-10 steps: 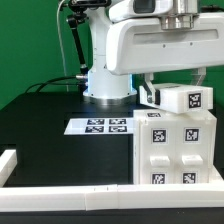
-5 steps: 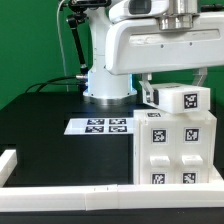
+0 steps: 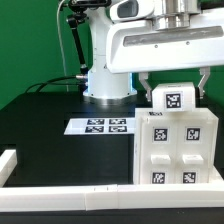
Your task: Assemble cabinet
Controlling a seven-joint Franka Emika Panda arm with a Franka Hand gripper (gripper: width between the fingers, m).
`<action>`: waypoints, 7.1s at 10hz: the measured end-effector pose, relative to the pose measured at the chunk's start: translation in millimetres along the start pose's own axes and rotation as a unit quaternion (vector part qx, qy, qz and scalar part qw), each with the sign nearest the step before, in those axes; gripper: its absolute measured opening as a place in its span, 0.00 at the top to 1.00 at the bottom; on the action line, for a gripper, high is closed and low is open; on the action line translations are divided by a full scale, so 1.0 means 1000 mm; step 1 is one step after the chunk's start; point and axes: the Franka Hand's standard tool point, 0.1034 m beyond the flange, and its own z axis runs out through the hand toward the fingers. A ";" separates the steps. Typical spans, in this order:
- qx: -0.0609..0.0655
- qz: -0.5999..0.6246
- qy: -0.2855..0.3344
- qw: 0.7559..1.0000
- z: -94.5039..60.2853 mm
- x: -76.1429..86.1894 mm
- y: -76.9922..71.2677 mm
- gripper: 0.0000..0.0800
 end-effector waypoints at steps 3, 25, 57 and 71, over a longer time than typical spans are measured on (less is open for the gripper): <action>0.009 0.091 0.003 0.996 0.000 0.002 -0.001 0.32; 0.041 0.730 -0.083 0.677 0.003 0.000 0.009 0.32; 0.050 -0.446 -0.017 0.893 -0.022 0.002 -0.006 0.00; 0.044 -0.547 -0.027 0.835 -0.003 -0.001 0.006 0.31</action>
Offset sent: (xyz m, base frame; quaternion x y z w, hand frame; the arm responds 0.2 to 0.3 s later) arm 0.0000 0.0000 0.0000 0.0000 0.0000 0.1938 0.9810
